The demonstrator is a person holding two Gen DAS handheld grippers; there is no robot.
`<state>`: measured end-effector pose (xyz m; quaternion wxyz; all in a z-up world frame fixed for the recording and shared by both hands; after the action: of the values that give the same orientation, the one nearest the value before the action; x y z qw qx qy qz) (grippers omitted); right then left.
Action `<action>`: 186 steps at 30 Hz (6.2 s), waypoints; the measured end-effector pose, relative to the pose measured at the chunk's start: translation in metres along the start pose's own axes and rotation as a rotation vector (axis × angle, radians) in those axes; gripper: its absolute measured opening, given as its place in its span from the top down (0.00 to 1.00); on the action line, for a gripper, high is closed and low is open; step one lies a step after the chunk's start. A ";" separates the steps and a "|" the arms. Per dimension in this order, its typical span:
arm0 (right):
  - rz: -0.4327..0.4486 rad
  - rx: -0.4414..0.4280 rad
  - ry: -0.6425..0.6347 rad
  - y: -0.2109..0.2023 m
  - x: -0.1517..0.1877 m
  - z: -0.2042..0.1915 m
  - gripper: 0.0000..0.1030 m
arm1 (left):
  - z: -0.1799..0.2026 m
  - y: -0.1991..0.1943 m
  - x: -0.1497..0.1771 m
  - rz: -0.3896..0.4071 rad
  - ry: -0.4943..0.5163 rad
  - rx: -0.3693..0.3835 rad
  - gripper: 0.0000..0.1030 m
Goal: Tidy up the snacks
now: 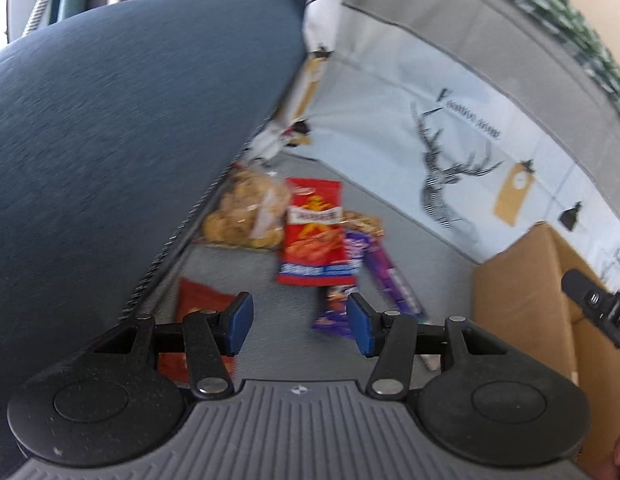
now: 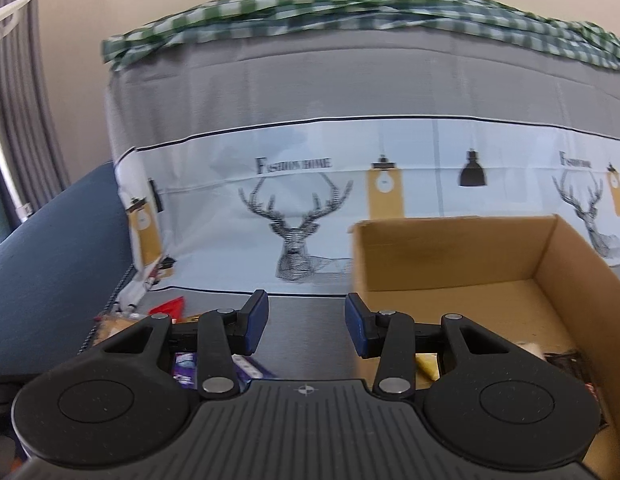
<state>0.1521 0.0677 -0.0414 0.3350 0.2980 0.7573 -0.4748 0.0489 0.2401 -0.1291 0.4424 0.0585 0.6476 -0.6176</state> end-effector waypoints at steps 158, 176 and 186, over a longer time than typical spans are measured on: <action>-0.228 -0.095 -0.088 0.028 0.065 -0.029 0.83 | 0.015 0.007 -0.013 0.002 0.005 0.016 0.89; -0.199 -0.156 -0.007 0.005 0.039 -0.005 0.83 | 0.036 0.071 0.017 -0.165 -0.037 -0.017 0.28; -0.144 -0.177 0.009 -0.012 0.015 0.015 0.83 | 0.059 0.074 0.022 -0.130 0.125 -0.211 0.58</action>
<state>0.1368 0.0517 -0.0520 0.3217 0.2139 0.8172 -0.4276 0.1115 0.1961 -0.1897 0.3640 0.0082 0.7377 -0.5685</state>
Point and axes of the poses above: each gripper's, at about its wrist camera, not at the fingertips, and y roughly the way its jaws point, z to its right, x to its underside, the point moved 6 cm from there along y, roughly the way its jaws point, and after that the axes turned 14 degrees about y, right-handed, at the moved point
